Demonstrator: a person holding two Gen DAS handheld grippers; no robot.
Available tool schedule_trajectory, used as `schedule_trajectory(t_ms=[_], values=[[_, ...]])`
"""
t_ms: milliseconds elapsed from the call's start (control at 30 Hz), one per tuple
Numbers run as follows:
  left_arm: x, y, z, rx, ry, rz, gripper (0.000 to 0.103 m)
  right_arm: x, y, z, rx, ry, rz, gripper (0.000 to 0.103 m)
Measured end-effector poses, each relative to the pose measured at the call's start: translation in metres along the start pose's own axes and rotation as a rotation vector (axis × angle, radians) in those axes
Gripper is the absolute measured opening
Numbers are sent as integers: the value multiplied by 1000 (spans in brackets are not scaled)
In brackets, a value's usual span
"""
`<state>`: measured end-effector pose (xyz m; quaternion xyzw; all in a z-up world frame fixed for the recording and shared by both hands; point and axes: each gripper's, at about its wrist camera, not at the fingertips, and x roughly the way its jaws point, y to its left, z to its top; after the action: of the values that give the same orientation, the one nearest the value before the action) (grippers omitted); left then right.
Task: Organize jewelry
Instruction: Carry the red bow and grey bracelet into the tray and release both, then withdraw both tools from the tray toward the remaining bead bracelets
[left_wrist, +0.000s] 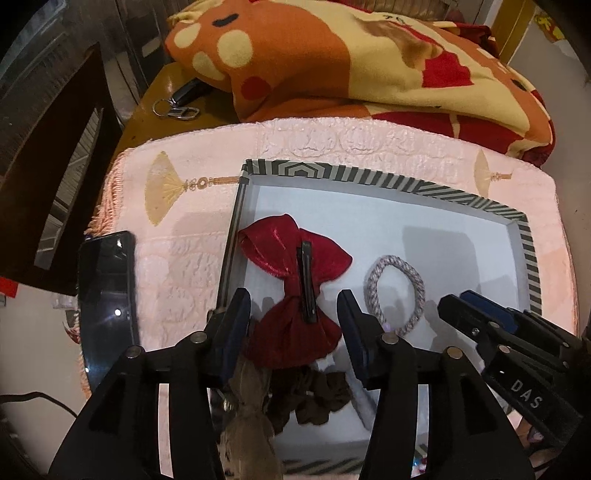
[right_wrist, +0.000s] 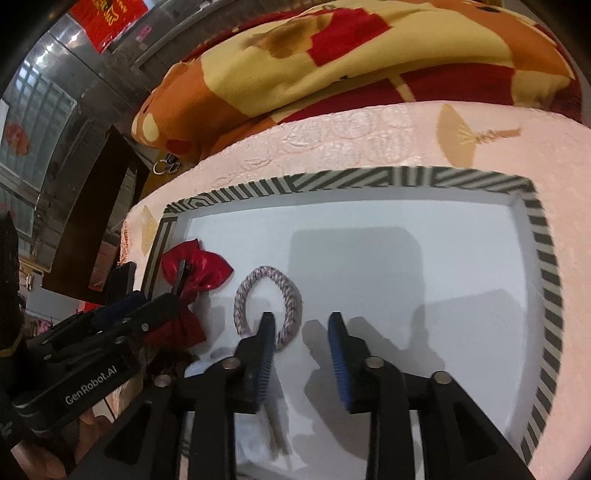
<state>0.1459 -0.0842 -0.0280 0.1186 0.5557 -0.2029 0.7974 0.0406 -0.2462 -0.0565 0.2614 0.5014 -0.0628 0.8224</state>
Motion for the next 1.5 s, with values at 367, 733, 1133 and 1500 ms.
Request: schedule_trajectory(t_ms=[367, 733, 1133, 1500], values=[[-51, -5, -45, -53, -64, 30, 50, -58, -6, -45, -83, -47, -27, 40], [-96, -34, -124, -104, -93, 26, 50, -109, -28, -111, -150, -68, -33, 52], [-126, -48, -186, -152, -112, 24, 50, -148, -66, -165, -158, -73, -63, 53], [-113, -50, -220, -197, -47, -6, 50, -144, -87, -198, -228, -47, -45, 52]])
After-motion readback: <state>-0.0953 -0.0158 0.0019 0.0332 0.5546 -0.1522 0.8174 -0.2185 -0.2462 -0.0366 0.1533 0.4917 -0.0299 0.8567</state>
